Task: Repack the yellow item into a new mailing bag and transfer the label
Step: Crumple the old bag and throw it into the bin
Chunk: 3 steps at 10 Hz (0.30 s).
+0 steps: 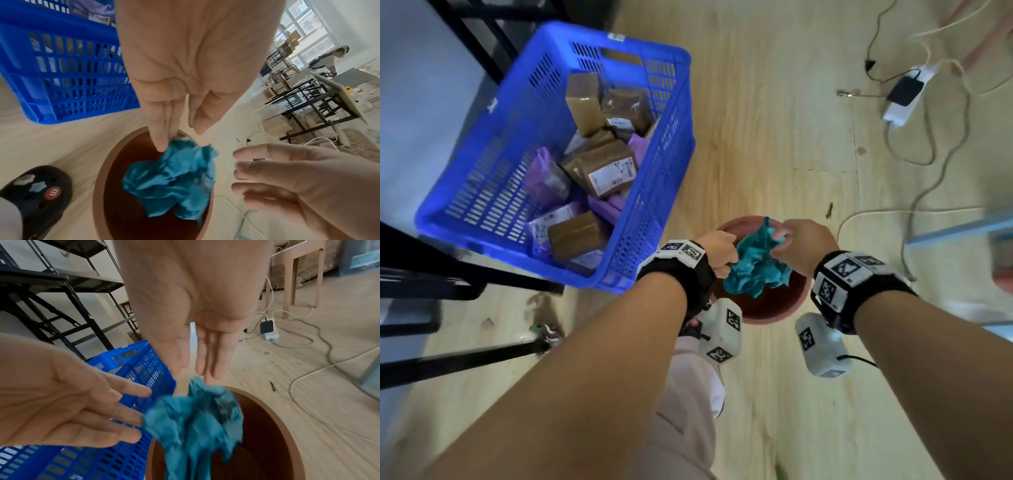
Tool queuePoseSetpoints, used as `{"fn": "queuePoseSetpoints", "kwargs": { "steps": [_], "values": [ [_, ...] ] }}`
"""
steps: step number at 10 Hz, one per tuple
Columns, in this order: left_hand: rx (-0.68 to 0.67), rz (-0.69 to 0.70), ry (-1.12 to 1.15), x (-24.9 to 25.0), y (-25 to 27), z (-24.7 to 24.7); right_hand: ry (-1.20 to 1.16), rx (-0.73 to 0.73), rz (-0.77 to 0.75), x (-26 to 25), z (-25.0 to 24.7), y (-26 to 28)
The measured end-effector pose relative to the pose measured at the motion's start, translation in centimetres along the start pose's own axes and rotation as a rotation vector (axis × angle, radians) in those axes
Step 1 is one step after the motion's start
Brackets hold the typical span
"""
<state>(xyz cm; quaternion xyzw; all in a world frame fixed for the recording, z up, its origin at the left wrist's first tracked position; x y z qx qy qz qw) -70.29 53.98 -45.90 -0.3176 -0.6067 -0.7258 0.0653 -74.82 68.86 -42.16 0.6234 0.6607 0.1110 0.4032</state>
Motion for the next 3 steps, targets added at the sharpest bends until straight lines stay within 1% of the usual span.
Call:
{"fn": "queuePoseSetpoints", "kwargs": {
  "steps": [1, 2, 3],
  "values": [
    [0.068, -0.030, -0.067, -1.0, -0.7, -1.2, -0.015, 0.031, 0.037, 0.1, 0.0, -0.3],
    [0.105, -0.004, -0.126, -0.9, -0.9, -1.8, -0.020, 0.042, 0.014, -0.6, 0.1, -0.4],
    [0.096, 0.067, -0.197, 0.4, 0.3, -2.0, -0.049, 0.076, -0.005, -1.5, -0.1, -0.4]
  ]
}}
Point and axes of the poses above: each hand's wrist, its own y-axis away from the middle knuckle, its own z-axis out of the palm, x = y × z, the point moved 6 cm from there along -y, towards the middle knuckle, and after that the axes turned 12 degrees about -x, right-handed, at the moved point
